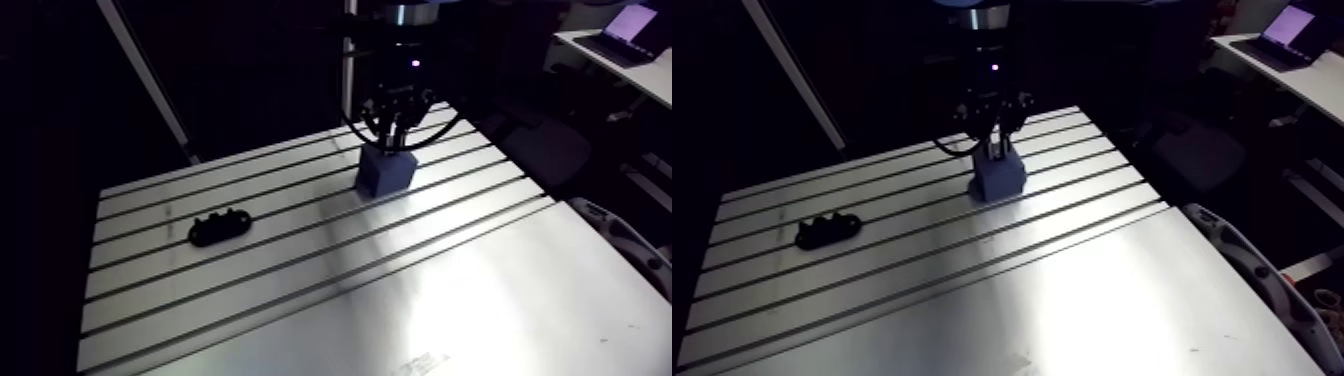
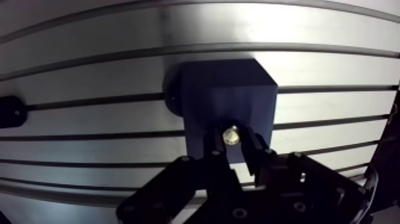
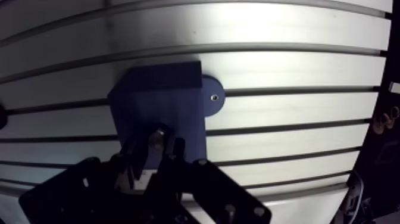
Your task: Pick up the M10 bolt and insert it into the hex recess until seated.
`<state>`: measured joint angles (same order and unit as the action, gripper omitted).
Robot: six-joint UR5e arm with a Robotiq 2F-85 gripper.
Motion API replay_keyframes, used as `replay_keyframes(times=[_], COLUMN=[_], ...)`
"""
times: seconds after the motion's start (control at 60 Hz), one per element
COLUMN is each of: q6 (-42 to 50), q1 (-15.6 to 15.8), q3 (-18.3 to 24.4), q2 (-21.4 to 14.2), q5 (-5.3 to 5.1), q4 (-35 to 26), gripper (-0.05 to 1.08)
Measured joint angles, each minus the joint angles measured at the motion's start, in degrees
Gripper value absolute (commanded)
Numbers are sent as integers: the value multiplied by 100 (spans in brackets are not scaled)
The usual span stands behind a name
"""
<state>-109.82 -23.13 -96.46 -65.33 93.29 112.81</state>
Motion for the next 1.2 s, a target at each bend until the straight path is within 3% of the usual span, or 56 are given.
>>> replay_keyframes(times=[1.2], q6=[-426], q1=[38], q3=[-17], q2=[-8], q5=[13], q4=[-10], gripper=[68])
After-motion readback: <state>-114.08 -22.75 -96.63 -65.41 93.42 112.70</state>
